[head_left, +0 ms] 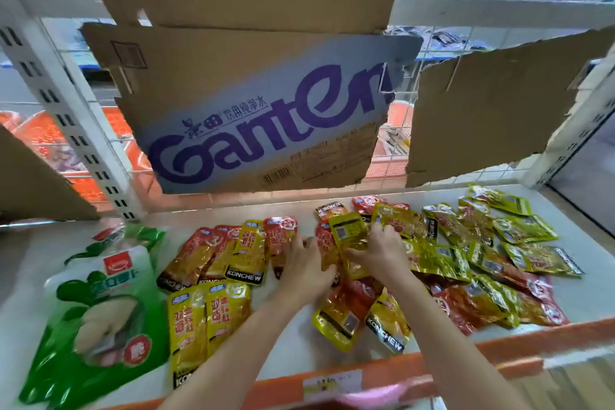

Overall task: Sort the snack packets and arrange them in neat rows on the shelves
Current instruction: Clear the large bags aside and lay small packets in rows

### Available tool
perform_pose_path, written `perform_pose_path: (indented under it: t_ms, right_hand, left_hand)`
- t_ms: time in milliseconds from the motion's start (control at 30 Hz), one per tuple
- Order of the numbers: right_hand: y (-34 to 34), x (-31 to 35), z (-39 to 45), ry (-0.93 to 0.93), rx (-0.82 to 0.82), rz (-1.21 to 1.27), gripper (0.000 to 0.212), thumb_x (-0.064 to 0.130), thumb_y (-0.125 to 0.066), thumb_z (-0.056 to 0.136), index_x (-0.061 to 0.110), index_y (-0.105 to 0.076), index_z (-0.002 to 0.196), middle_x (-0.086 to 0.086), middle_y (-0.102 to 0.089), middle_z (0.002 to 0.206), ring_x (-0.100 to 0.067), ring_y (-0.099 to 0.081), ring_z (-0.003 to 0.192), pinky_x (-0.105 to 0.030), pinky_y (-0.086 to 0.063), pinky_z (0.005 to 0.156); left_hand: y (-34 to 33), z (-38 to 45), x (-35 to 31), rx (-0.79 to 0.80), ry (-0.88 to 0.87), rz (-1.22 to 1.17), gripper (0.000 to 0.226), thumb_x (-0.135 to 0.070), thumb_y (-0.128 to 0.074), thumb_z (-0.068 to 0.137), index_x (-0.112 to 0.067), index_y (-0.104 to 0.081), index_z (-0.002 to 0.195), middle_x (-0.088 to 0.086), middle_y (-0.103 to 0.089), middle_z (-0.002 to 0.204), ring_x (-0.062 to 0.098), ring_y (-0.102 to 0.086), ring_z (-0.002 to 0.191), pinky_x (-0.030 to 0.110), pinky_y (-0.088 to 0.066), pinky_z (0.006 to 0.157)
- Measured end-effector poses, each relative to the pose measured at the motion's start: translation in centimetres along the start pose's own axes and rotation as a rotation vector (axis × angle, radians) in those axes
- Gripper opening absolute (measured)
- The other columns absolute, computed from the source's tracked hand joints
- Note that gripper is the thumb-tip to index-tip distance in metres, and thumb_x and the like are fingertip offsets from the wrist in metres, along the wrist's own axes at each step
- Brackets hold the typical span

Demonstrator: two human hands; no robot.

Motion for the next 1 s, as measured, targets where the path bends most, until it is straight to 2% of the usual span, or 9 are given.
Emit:
perform_pose_path:
  t_ms: [133, 233, 300, 367, 433, 533, 667, 767, 1000]
  right_hand:
    - [1.6, -1.6, 0.1, -0.073, 0.079, 0.404, 0.033, 0.026, -0.071, 0.080, 0.007, -0.055, 0.102, -0.009, -0.061, 0.098, -0.023, -0.058, 0.086, -0.035, -0.046, 0.065]
    - [2.2, -2.8, -1.4, -0.012, 0.103, 0.703, 0.032, 0.024, -0.069, 0.083, 0.009, -0.055, 0.108, -0.004, -0.061, 0.100, -0.027, -0.059, 0.097, -0.043, -0.049, 0.082]
    - [2.1, -3.8, -2.7, 0.019, 0.126, 0.683, 0.048, 0.032, -0.066, 0.085, 0.004, -0.048, 0.121, -0.001, -0.052, 0.108, -0.026, -0.053, 0.109, -0.036, -0.044, 0.091]
    - [1.6, -4.9, -3.7, 0.061, 0.094, 0.640, 0.039, 0.035, -0.064, 0.085, 0.006, -0.045, 0.103, -0.001, -0.046, 0.084, -0.019, -0.050, 0.079, -0.019, -0.040, 0.068]
    - [1.5, -5.8, -3.9, 0.097, 0.045, 0.651, 0.040, 0.034, -0.067, 0.083, 0.011, -0.034, 0.089, 0.001, -0.033, 0.062, -0.010, -0.032, 0.055, -0.017, -0.034, 0.052]
    - [1.6, -6.3, -3.4, 0.142, 0.039, 0.664, 0.048, 0.031, -0.069, 0.081, 0.017, -0.026, 0.066, 0.002, -0.023, 0.058, -0.008, -0.020, 0.051, -0.017, -0.029, 0.046]
    - [1.3, -7.0, -2.8, 0.151, 0.088, 0.710, 0.049, 0.036, -0.070, 0.080, 0.015, -0.028, 0.065, 0.001, -0.026, 0.060, -0.010, -0.024, 0.054, -0.019, -0.028, 0.047]
    - [0.8, -7.6, -2.5, 0.150, 0.133, 0.757, 0.047, 0.045, -0.068, 0.076, 0.010, -0.038, 0.069, -0.003, -0.034, 0.062, -0.015, -0.033, 0.056, -0.020, -0.026, 0.048]
    - [0.8, -7.5, -2.8, 0.211, 0.212, 0.698, 0.044, 0.037, -0.075, 0.073, 0.002, -0.050, 0.084, -0.012, -0.057, 0.072, -0.020, -0.050, 0.064, -0.037, -0.042, 0.059]
  left_hand:
    - [0.0, 0.4, -1.3, -0.016, 0.108, 0.073, 0.080, -0.058, -0.058, 0.079, -0.006, -0.033, 0.134, 0.016, -0.030, 0.135, 0.031, -0.027, 0.128, 0.037, -0.025, 0.107]
    - [0.3, 0.8, -2.2, -0.018, 0.195, 0.099, 0.091, -0.062, -0.063, 0.074, -0.003, -0.031, 0.135, 0.018, -0.032, 0.137, 0.033, -0.028, 0.130, 0.038, -0.025, 0.107]
    - [0.5, 0.9, -2.8, -0.010, 0.232, 0.089, 0.091, -0.054, -0.069, 0.074, 0.000, -0.030, 0.136, 0.018, -0.032, 0.141, 0.033, -0.025, 0.134, 0.037, -0.022, 0.109]
    - [0.7, 0.8, -3.3, -0.045, 0.252, 0.053, 0.085, -0.046, -0.074, 0.073, 0.000, -0.036, 0.134, 0.017, -0.037, 0.140, 0.031, -0.032, 0.132, 0.034, -0.026, 0.106]
    - [0.5, 0.6, -3.6, -0.143, 0.226, -0.055, 0.063, -0.036, -0.075, 0.075, -0.004, -0.049, 0.123, 0.014, -0.050, 0.126, 0.028, -0.045, 0.120, 0.027, -0.034, 0.091]
    - [-0.4, -0.3, -3.5, -0.274, 0.202, -0.307, 0.035, -0.031, -0.067, 0.084, -0.008, -0.058, 0.109, 0.010, -0.063, 0.108, 0.026, -0.057, 0.104, 0.028, -0.039, 0.080]
    - [-0.9, -2.2, -3.2, -0.374, 0.246, -0.684, 0.020, -0.025, -0.061, 0.089, -0.015, -0.058, 0.106, 0.003, -0.062, 0.105, 0.016, -0.058, 0.096, 0.019, -0.046, 0.075]
    - [-1.4, -3.8, -2.6, -0.330, 0.248, -0.890, 0.028, -0.020, -0.061, 0.089, -0.018, -0.056, 0.116, 0.001, -0.063, 0.114, 0.015, -0.059, 0.105, 0.011, -0.044, 0.073]
    - [-1.3, -6.2, -0.6, -0.202, 0.276, -1.038, 0.033, -0.002, -0.061, 0.086, -0.023, -0.056, 0.111, 0.004, -0.068, 0.106, 0.023, -0.064, 0.101, 0.044, -0.049, 0.095]
Point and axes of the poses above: each hand's wrist, its own z-axis towards the middle knuckle, its own y-axis out of the back of the hand, x = y × z, the point moved 2 cm from there along z, towards the middle knuckle
